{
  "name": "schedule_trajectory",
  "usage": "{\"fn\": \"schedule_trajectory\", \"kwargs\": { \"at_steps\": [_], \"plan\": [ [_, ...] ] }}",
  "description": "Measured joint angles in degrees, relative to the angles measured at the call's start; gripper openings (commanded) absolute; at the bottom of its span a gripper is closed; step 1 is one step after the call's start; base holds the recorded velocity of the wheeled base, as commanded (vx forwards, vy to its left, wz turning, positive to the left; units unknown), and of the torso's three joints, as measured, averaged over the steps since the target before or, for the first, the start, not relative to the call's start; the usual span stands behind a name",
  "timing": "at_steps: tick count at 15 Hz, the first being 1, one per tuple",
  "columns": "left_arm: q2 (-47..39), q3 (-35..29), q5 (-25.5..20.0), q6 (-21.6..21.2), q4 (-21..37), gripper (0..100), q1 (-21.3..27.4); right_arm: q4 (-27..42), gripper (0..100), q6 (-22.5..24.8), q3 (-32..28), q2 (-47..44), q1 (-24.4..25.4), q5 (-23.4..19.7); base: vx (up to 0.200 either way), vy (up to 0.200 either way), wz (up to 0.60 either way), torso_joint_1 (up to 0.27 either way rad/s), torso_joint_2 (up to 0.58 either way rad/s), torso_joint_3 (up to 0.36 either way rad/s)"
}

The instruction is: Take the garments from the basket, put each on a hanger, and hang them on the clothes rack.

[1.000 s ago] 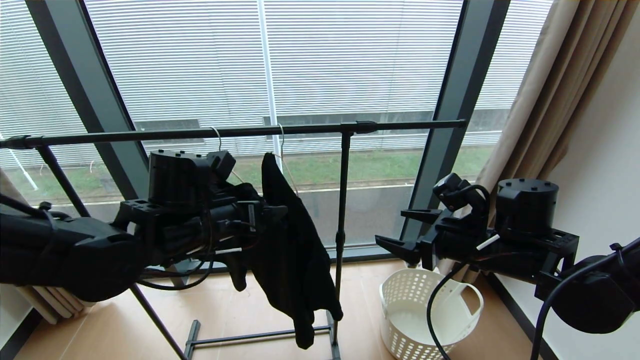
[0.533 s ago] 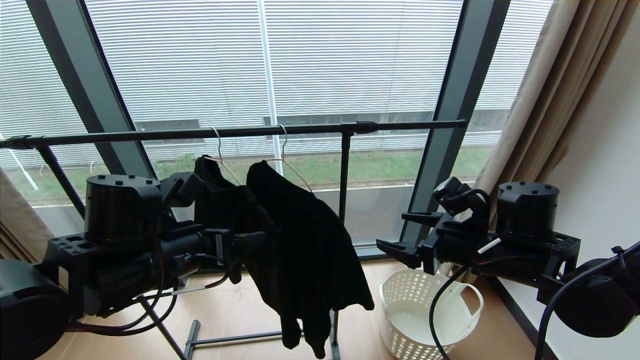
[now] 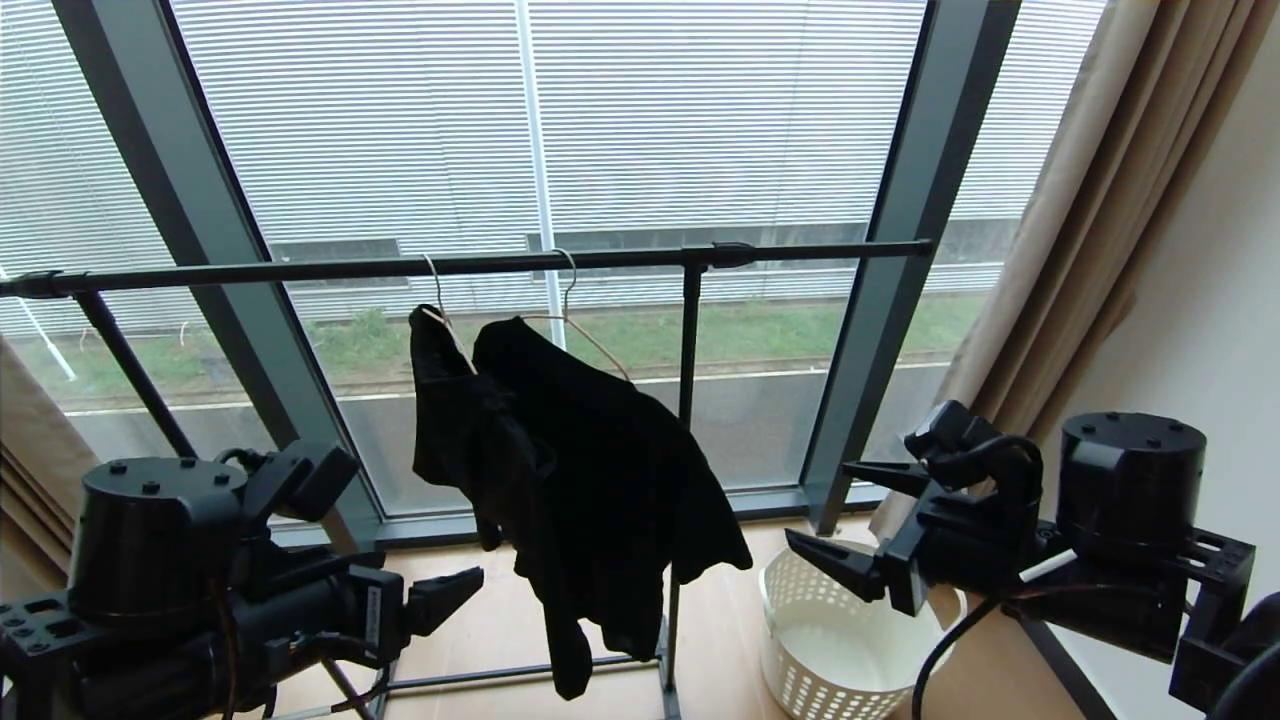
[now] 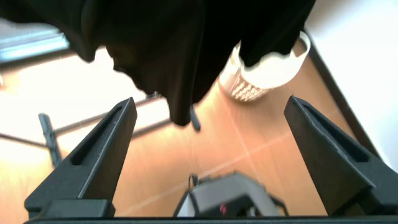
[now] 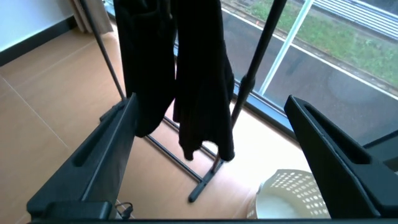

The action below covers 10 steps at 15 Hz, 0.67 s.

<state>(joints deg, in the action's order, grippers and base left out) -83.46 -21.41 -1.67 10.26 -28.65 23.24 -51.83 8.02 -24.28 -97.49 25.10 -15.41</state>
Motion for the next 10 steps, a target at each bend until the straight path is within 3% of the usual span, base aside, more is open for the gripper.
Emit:
{"fn": "schedule_trajectory", "kwargs": {
  "at_steps": [10],
  "plan": [
    [18.5,16.9,2.8,-1.1,0.5,100,0.0,2.9,100,-0.1,22.4,22.0,5.2,5.5,0.000,0.000,0.00,0.000,0.00,0.000]
  ]
}}
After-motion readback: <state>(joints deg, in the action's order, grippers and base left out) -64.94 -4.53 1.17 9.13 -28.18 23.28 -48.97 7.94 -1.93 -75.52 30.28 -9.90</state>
